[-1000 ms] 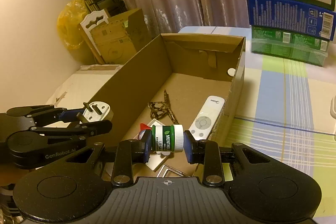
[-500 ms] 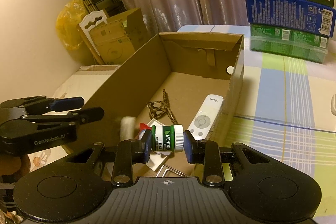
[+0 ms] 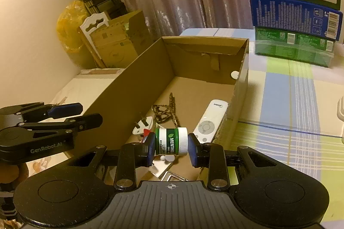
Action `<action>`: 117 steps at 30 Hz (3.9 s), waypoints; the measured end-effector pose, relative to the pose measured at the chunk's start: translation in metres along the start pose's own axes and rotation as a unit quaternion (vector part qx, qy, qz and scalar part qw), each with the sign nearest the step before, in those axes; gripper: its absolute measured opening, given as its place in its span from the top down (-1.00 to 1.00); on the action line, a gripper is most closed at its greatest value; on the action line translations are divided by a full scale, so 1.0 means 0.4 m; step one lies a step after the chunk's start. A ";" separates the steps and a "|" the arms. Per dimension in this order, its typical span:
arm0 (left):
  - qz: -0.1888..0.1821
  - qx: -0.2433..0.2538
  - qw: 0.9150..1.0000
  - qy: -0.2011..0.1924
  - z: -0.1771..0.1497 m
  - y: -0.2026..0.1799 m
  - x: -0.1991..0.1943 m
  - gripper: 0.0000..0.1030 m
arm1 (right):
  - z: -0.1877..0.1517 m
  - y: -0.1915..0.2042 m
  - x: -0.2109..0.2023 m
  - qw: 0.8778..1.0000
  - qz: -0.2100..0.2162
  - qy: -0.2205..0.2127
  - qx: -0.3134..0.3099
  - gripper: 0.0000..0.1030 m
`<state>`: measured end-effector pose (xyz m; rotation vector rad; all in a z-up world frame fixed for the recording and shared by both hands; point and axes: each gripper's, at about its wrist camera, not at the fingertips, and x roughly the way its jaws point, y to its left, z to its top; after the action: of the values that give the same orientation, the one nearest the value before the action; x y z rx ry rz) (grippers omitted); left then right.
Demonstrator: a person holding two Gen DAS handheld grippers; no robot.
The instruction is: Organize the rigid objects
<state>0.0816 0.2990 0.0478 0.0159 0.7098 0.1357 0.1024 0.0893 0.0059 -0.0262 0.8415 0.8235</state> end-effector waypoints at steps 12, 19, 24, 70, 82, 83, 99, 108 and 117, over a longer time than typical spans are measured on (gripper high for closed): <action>0.005 -0.001 1.000 -0.004 0.003 -0.005 -0.005 0.13 | 0.002 -0.004 -0.007 1.000 0.010 -0.017 0.001 0.44; 0.004 -0.004 1.000 -0.010 0.007 -0.020 -0.032 0.13 | 0.006 -0.011 -0.054 0.999 0.005 -0.036 0.001 0.43; -0.002 -0.006 1.000 -0.025 0.020 -0.050 -0.078 0.12 | 0.000 -0.025 -0.122 0.999 -0.002 -0.051 0.003 0.42; -0.155 0.055 0.986 -0.028 0.047 -0.673 -0.080 -0.09 | -0.256 -0.517 -0.590 0.970 -0.176 -0.101 0.136 -0.24; -0.130 0.011 0.991 -0.021 0.020 -0.699 0.082 -0.13 | -0.231 -0.625 -0.449 0.965 -0.184 -0.124 0.141 -0.49; -0.125 0.010 0.992 -0.020 0.017 -0.702 0.097 -0.13 | -0.229 -0.635 -0.431 0.964 -0.188 -0.123 0.140 -0.50; -0.099 0.003 0.995 -0.004 -0.011 -0.716 0.329 -0.34 | -0.163 -0.776 -0.205 0.965 -0.190 -0.100 0.147 -0.61; -0.082 -0.012 0.997 0.004 0.003 -0.703 0.388 -0.44 | -0.130 -0.808 -0.126 0.962 -0.206 -0.090 0.153 -0.72; -0.068 -0.017 0.997 0.022 0.004 -0.690 0.410 -0.45 | -0.113 -0.796 -0.052 0.962 -0.228 -0.067 0.137 -0.75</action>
<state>0.2386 0.0469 -0.0741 -0.0683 0.7507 0.0170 0.2738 -0.1609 -0.1029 0.0773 0.7750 0.2676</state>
